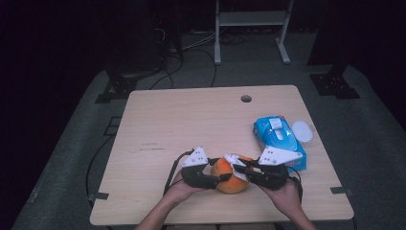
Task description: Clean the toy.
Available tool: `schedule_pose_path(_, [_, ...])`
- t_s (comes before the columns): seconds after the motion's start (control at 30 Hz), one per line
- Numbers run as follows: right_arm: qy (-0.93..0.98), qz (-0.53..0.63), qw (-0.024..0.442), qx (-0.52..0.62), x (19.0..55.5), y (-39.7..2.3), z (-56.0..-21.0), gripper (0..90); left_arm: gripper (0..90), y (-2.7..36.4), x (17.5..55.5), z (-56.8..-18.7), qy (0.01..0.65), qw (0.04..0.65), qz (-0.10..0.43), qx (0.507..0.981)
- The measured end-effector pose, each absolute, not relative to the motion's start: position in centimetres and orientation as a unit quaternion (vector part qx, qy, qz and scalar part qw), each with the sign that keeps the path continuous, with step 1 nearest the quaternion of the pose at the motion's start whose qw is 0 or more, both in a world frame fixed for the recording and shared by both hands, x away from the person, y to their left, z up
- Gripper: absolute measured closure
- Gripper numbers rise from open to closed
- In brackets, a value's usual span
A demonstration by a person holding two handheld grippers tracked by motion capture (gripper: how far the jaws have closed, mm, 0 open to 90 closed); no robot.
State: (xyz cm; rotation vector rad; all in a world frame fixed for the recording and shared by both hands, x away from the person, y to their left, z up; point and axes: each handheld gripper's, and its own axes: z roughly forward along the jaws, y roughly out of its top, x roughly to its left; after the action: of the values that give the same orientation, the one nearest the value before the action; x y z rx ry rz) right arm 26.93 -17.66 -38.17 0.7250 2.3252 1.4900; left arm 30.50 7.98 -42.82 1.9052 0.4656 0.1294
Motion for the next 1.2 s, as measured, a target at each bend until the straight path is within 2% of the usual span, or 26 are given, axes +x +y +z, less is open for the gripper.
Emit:
schedule_pose_path(0.13, [0.795,0.518,0.132,0.288,28.3,-19.0,-38.7,77.0,39.4,8.5,30.8,-42.7,0.211,0.559,0.062,0.8])
schedule_pose_path(0.27, [0.796,0.521,0.134,0.278,28.5,-18.1,-38.6,76.9,39.6,8.8,30.9,-42.4,0.221,0.558,0.075,0.797])
schedule_pose_path(0.47, [0.795,0.526,0.126,0.276,30.3,-16.5,-38.5,76.8,38.4,9.4,30.9,-42.1,0.242,0.53,0.131,0.802])
schedule_pose_path(0.6, [0.799,0.518,0.105,0.287,31.4,-16.6,-39.9,76.8,27.9,9.2,31.0,-42.1,0.233,0.529,0.104,0.81])
schedule_pose_path(0.7, [0.801,0.515,0.098,0.289,31.1,-17.3,-40.3,76.8,22.8,9.6,31.3,-41.9,0.234,0.549,0.08,0.798])
schedule_pose_path(0.97, [0.799,0.501,0.094,0.318,30.6,-19.5,-40.8,76.5,32.4,8.1,30.1,-41.9,0.193,0.527,0.06,0.826])
schedule_pose_path(1.1, [0.788,0.507,0.098,0.336,30.1,-20.3,-40.5,76.4,33.2,7.6,29.4,-41.6,0.171,0.519,0.021,0.837])
schedule_pose_path(1.2, [0.787,0.505,0.098,0.341,29.8,-20.3,-40.5,76.3,33.0,7.2,29.0,-41.5,0.161,0.511,0.012,0.844])
